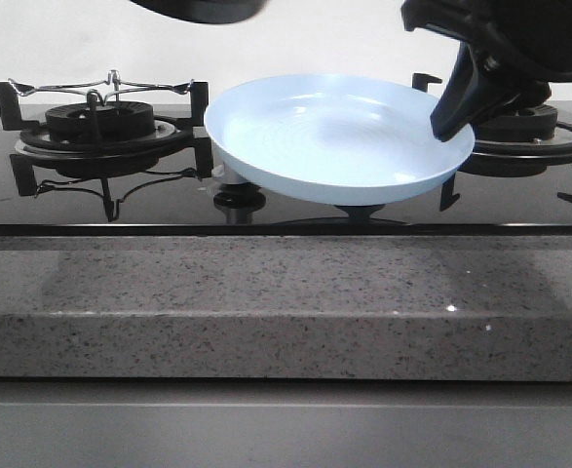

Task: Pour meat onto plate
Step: 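Tilt the pan over the held plate with the left gripper, pouring meat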

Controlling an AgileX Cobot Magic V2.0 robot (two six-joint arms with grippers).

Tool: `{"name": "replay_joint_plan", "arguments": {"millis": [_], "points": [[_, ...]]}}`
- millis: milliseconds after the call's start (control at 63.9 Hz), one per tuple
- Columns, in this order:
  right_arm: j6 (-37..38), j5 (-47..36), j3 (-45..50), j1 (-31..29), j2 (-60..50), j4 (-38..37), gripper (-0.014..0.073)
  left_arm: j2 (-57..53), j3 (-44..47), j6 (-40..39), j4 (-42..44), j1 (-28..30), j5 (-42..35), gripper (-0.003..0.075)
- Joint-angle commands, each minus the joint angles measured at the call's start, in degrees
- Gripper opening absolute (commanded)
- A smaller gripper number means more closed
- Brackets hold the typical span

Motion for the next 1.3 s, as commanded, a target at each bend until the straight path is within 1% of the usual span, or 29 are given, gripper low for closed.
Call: {"name": "replay_joint_plan", "arguments": {"millis": [0,141,329,407,454,626,689,751,845,924,1096,1284], "points": [[-0.7,-2.1,-1.6,0.0,-1.4,0.1,-0.0068,-2.7,-1.5,3.9,-5.7,-3.4,-1.2,0.0048],[-0.7,-2.1,-1.6,0.0,-1.4,0.1,-0.0068,-2.7,-1.5,10.2,-5.7,-8.7,-4.2,0.0048],[-0.7,-2.1,-1.6,0.0,-1.4,0.1,-0.0068,-2.7,-1.8,21.1,-6.4,-15.1,-6.6,0.0048],[-0.7,-2.2,-1.6,0.0,-1.4,0.1,-0.0068,-2.7,-1.8,27.1,-6.7,-17.5,-7.2,0.0048],[-0.7,-2.2,-1.6,0.0,-1.4,0.1,-0.0068,-2.7,-1.8,32.2,-6.8,-19.0,-7.3,0.0048],[-0.7,-2.1,-1.6,0.0,-1.4,0.1,-0.0068,-2.7,-2.8,43.7,-6.8,-22.9,-8.5,0.0048],[-0.7,-2.1,-1.6,0.0,-1.4,0.1,-0.0068,-2.7,-3.6,46.9,-6.8,-23.8,-9.8,0.0048],[-0.7,-2.1,-1.6,0.0,-1.4,0.1,-0.0068,-2.7,-4.4,51.6,-6.8,-24.6,-11.1,0.0048],[-0.7,-2.1,-1.6,0.0,-1.4,0.1,-0.0068,-2.7,-4.6,55.2,-6.8,-24.6,-11.2,0.0048],[-0.7,-2.1,-1.6,0.0,-1.4,0.1,-0.0068,-2.7,-4.6,56.6,-6.8,-24.6,-11.1,0.0048],[-0.7,-2.1,-1.6,0.0,-1.4,0.1,-0.0068,-2.7,-4.6,62.5,-6.8,-24.6,-10.1,0.0048],[-0.7,-2.1,-1.6,0.0,-1.4,0.1,-0.0068,-2.7,-4.6,66.9,-6.8,-24.6,-6.1,0.0048]]}}
